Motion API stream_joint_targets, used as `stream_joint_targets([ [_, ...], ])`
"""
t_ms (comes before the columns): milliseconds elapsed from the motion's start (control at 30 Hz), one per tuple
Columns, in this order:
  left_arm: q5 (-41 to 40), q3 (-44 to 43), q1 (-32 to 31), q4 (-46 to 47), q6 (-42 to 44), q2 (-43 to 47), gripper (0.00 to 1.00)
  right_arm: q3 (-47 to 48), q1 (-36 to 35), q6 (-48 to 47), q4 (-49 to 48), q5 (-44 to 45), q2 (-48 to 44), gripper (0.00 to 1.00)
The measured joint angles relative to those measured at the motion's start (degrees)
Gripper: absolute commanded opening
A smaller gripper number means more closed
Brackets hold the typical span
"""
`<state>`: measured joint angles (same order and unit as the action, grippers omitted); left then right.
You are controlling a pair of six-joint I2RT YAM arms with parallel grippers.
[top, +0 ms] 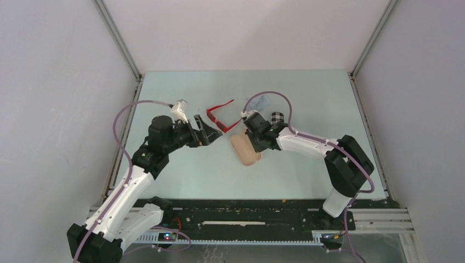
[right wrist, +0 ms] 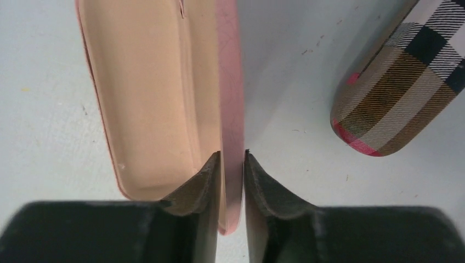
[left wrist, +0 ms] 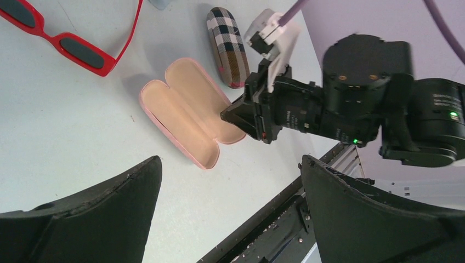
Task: Organize the sunglasses
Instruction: Place the sunglasses case at the center of the board, then move the sunglasses case at the center of the board.
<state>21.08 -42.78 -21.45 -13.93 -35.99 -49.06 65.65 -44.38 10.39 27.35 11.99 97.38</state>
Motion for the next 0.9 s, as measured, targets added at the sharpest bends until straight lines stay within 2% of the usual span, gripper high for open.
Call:
stream_joint_targets([
  [133,-0.02,0.85,0.00,-0.22,0.00,0.83,1.00,0.17,0.79,-1.18,0.22,-0.02,0.04,0.55],
  [200,-0.02,0.92,0.00,-0.44,0.00,0.74,1.00,0.44,1.22,-1.27,0.37,-0.26,-0.59,0.57],
  [233,0.00,0.94,0.00,-0.44,0.00,0.74,1.00,0.50,1.64,-1.11,0.37,-0.46,-1.25,0.63],
  [267,0.02,0.92,0.00,-0.44,0.00,0.74,1.00,0.50,2.10,-1.01,0.46,-0.52,-2.03,0.78],
  [300,0.07,0.92,0.00,-0.44,0.00,0.74,1.00,0.50,2.97,-0.63,0.52,-0.59,-3.26,0.83],
  [533,0.17,0.92,0.00,-0.44,0.00,0.63,1.00,3.58,13.53,8.02,0.96,2.69,-7.52,0.85],
  [600,0.17,0.92,0.00,-0.48,0.02,0.63,1.00,6.51,17.20,11.10,2.32,3.15,-5.16,0.85],
  [667,0.20,0.92,0.00,-0.48,0.02,0.63,1.00,9.18,19.67,13.16,3.32,4.04,-1.66,0.99],
  [900,0.22,0.92,0.00,-0.68,0.00,0.76,1.00,11.28,20.17,15.19,5.95,2.93,9.46,1.00],
])
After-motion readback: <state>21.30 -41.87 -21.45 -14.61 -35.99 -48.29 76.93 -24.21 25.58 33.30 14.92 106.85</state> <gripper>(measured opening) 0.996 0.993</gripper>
